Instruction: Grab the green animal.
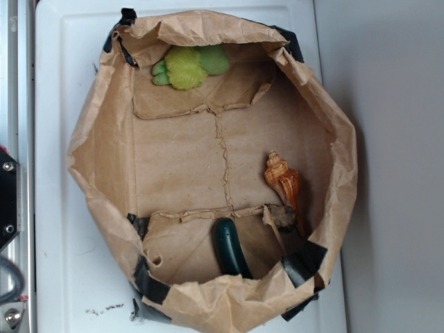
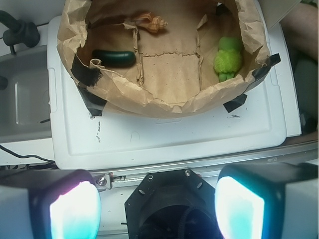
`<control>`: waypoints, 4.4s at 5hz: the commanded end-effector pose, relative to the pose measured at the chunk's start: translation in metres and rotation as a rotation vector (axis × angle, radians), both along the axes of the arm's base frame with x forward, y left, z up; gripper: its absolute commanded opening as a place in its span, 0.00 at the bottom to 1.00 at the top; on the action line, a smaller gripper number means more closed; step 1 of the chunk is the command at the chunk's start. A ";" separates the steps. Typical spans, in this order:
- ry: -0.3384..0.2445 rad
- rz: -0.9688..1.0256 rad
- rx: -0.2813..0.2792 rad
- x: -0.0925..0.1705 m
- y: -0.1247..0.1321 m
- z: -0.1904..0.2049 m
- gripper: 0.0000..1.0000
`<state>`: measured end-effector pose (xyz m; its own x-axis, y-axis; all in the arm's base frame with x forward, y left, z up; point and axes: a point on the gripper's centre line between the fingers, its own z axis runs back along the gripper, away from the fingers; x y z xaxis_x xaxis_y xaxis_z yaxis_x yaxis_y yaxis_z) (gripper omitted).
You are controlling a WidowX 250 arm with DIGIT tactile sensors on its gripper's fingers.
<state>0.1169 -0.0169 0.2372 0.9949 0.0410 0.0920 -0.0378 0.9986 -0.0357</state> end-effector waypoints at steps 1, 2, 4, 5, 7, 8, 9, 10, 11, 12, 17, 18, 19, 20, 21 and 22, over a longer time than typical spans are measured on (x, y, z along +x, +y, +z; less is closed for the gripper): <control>0.000 0.000 0.000 0.000 0.000 0.000 1.00; -0.079 -0.042 0.052 0.050 -0.005 -0.031 1.00; -0.169 -0.103 0.168 0.061 -0.038 -0.069 1.00; -0.169 -0.103 0.168 0.061 -0.038 -0.069 1.00; -0.169 -0.103 0.168 0.061 -0.038 -0.069 1.00; -0.169 -0.103 0.168 0.061 -0.038 -0.069 1.00; -0.143 -0.027 0.146 0.098 -0.019 -0.086 1.00; -0.110 0.126 0.180 0.144 0.003 -0.103 1.00; -0.104 0.168 0.225 0.164 0.021 -0.123 1.00; -0.106 0.138 0.233 0.151 0.034 -0.133 1.00; -0.144 0.187 0.267 0.155 0.073 -0.151 1.00; -0.151 0.206 0.328 0.163 0.095 -0.180 1.00; -0.149 0.192 0.322 0.160 0.105 -0.184 1.00; -0.136 0.168 0.298 0.149 0.109 -0.164 1.00; -0.129 0.169 0.275 0.142 0.117 -0.148 1.00; -0.139 0.192 0.292 0.140 0.125 -0.151 1.00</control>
<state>0.2548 0.0943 0.0686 0.9657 0.1500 0.2118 -0.1969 0.9551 0.2214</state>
